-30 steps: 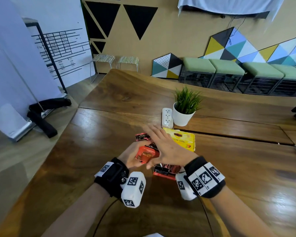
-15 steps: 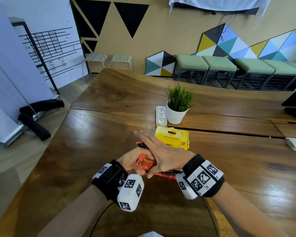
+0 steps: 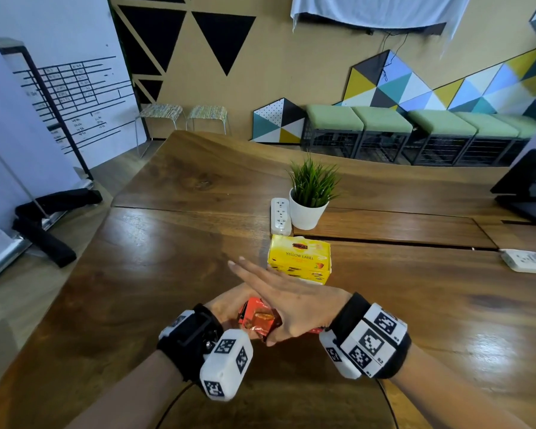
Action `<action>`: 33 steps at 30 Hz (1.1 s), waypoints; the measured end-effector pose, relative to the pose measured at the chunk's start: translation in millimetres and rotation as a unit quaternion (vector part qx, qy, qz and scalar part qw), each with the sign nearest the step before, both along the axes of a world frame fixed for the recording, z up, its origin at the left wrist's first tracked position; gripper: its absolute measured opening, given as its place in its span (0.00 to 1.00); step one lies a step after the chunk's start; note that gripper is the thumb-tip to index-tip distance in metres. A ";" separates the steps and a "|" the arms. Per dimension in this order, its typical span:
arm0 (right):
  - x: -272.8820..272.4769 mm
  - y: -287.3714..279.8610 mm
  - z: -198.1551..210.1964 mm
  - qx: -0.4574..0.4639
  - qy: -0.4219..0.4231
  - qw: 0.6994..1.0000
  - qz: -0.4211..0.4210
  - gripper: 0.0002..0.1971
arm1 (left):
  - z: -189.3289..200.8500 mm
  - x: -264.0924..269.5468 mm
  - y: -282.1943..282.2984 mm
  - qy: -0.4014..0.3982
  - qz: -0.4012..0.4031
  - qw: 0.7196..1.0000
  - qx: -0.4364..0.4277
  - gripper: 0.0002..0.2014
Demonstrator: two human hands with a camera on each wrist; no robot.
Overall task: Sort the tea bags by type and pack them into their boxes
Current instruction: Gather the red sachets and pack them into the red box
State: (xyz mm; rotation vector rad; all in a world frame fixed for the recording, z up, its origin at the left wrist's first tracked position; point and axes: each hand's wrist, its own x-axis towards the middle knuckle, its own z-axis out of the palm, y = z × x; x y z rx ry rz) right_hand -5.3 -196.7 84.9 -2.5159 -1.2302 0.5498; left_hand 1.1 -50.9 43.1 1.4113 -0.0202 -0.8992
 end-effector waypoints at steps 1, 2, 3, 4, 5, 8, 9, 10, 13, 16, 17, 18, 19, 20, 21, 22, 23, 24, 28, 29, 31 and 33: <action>-0.7 -0.2 -2.0 -0.001 -0.003 1.000 -0.014 0.61 | -3.7 1.5 -0.7 0.047 0.041 0.998 -0.033 0.11; 0.2 0.2 -5.7 -0.002 -0.011 0.999 -0.030 0.58 | -4.5 1.5 -0.8 0.084 0.075 0.991 -0.067 0.20; 0.3 1.1 -8.1 -0.001 -0.020 0.999 -0.044 0.55 | -9.6 0.5 -4.4 0.053 0.060 0.994 -0.078 0.24; 2.6 1.5 -10.9 0.003 -0.026 0.998 -0.058 0.52 | -6.0 -1.9 -4.2 0.033 0.072 0.993 -0.091 0.20; 6.3 1.3 -12.3 0.013 -0.027 0.997 -0.072 0.50 | -12.8 1.6 -4.9 0.051 0.084 0.989 -0.107 0.30; 20.2 -2.3 -3.2 0.051 -0.012 0.991 -0.122 0.47 | 4.0 10.8 -7.8 0.051 0.097 0.983 -0.148 0.02; 23.1 -3.7 1.3 0.064 -0.011 0.989 -0.133 0.47 | 8.3 17.0 -9.9 0.027 0.085 0.986 -0.138 0.01; 27.1 -5.8 4.8 0.077 -0.012 0.987 -0.140 0.47 | 13.2 24.6 -11.3 0.026 0.089 0.986 -0.137 0.04; 37.3 -21.2 22.5 0.100 0.008 0.984 -0.145 0.49 | 28.4 37.3 -13.8 0.040 0.082 0.986 -0.142 0.08; 51.6 -42.3 30.5 0.175 0.116 0.961 -0.181 0.42 | 28.7 47.4 -19.9 -0.066 -0.056 0.995 -0.057 0.10; 55.8 -52.3 28.0 0.196 0.128 0.952 -0.199 0.38 | 28.4 50.5 -27.7 -0.104 -0.082 0.991 -0.010 0.13; 60.8 -58.3 24.2 0.204 0.122 0.948 -0.213 0.33 | 27.4 52.8 -33.4 -0.134 -0.090 0.987 0.022 0.18; 64.7 -61.8 21.9 0.212 0.113 0.946 -0.218 0.29 | 28.7 54.5 -37.0 -0.162 -0.090 0.982 0.044 0.24; 67.1 -63.7 20.8 0.211 0.109 0.946 -0.220 0.27 | 28.1 58.9 -40.7 -0.187 -0.094 0.976 0.062 0.31; 68.6 -64.2 22.1 0.207 0.108 0.948 -0.217 0.25 | 27.1 61.9 -43.8 -0.210 -0.099 0.969 0.080 0.36; 69.3 -64.0 22.9 0.202 0.099 0.951 -0.213 0.25 | 25.9 64.6 -45.4 -0.226 -0.094 0.965 0.093 0.39; 68.7 -63.7 23.1 0.198 0.083 0.954 -0.210 0.24 | 25.9 63.1 -45.8 -0.231 -0.087 0.965 0.090 0.43; 68.8 -63.4 22.5 0.193 0.058 0.958 -0.206 0.23 | 20.4 64.3 -45.2 -0.241 -0.075 0.964 0.088 0.48; 66.8 -61.1 6.2 0.138 -0.039 0.973 -0.183 0.18 | 10.5 59.8 -36.0 -0.249 -0.058 0.961 0.109 0.60; 64.9 -64.1 0.6 0.108 -0.061 0.975 -0.184 0.17 | 6.1 58.2 -31.7 -0.251 -0.073 0.958 0.121 0.61; 59.1 -74.6 -8.7 0.034 -0.085 0.979 -0.185 0.17 | -3.5 55.8 -17.4 -0.260 -0.092 0.949 0.153 0.64; 52.8 -81.6 -15.5 -0.012 -0.086 0.982 -0.170 0.16 | -14.3 53.6 -1.3 -0.280 -0.115 0.925 0.229 0.68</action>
